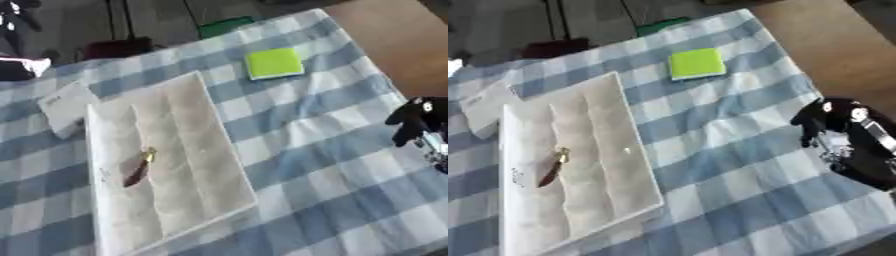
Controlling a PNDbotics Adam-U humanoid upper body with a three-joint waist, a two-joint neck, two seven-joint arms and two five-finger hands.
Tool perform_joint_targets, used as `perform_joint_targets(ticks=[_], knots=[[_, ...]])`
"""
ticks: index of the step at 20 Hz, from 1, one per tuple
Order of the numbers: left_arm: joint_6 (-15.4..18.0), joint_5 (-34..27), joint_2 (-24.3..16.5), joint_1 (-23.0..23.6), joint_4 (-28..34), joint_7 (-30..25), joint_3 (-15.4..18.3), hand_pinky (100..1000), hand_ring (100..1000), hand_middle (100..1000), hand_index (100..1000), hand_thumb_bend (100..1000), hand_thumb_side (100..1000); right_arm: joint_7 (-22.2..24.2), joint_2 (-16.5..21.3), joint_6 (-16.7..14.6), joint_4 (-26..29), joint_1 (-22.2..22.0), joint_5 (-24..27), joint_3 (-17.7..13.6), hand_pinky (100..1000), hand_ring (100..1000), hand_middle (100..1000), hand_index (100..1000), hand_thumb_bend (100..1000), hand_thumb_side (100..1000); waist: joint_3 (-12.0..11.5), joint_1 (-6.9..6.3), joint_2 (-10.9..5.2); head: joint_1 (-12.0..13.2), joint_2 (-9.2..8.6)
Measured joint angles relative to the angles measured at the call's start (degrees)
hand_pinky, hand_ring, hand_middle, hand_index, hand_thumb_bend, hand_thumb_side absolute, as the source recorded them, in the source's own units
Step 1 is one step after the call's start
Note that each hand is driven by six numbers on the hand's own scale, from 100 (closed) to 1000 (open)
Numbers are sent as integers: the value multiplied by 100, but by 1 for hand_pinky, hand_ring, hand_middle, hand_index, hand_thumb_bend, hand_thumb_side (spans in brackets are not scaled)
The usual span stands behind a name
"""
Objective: Pick up objects on the table and place them in the box.
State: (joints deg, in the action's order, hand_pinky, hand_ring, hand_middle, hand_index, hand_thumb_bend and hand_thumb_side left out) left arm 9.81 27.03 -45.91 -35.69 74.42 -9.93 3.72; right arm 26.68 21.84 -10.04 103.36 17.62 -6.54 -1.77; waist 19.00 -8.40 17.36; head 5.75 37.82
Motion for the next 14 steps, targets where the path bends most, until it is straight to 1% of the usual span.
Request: perform_joint_targets(ticks=[2, 3, 5, 6, 8, 10, 11, 12, 14], knots=[[-17, 241, -1, 0, -119, 47, 0, 793, 822, 897, 978, 733, 535, 1, 0, 0, 0, -2, 4, 0, 534, 449, 605, 664, 100, 581, 7, 4, -1, -4, -1], [1, 369, -1, -3, -232, 94, 0, 793, 822, 897, 978, 733, 535, 1, 0, 0, 0, -2, 4, 0, 534, 449, 605, 664, 100, 581, 12, 4, -1, -5, -1], [70, 574, -1, -12, -490, 186, -1, 834, 857, 912, 983, 728, 632, 2, 0, -2, -1, -3, 4, 0, 534, 449, 605, 665, 100, 572, 26, 4, 0, -7, -1], [109, 633, -1, -17, -626, 212, -1, 834, 860, 913, 983, 727, 643, 4, 0, -3, -1, -3, 4, 0, 534, 449, 605, 665, 100, 584, 33, 4, 5, -8, -1], [191, 712, 0, -43, -953, 190, -2, 840, 867, 916, 984, 717, 700, 12, 0, -11, -1, -3, 4, 1, 534, 449, 605, 665, 100, 586, 58, 4, 40, -10, -1], [282, 745, 12, -62, -1317, 133, -2, 840, 867, 914, 983, 710, 729, 23, 0, -23, -1, -3, 3, 1, 534, 449, 605, 666, 100, 588, 81, 4, 90, -12, -1], [323, 749, 14, -65, -1487, 104, -3, 840, 867, 914, 983, 710, 729, 25, 0, -26, -1, -2, 3, 1, 534, 449, 605, 666, 100, 588, 85, 4, 105, -18, -1], [361, 749, 17, -65, -1639, 84, -3, 841, 865, 910, 983, 704, 758, 26, 0, -28, -1, -2, 1, 1, 535, 450, 605, 666, 100, 589, 88, 4, 114, -24, -1], [421, 748, 53, -71, -1899, 50, -7, 840, 865, 909, 983, 704, 762, 29, 0, -33, -1, -1, -3, 1, 535, 450, 605, 666, 100, 589, 96, 4, 130, -28, -1]])
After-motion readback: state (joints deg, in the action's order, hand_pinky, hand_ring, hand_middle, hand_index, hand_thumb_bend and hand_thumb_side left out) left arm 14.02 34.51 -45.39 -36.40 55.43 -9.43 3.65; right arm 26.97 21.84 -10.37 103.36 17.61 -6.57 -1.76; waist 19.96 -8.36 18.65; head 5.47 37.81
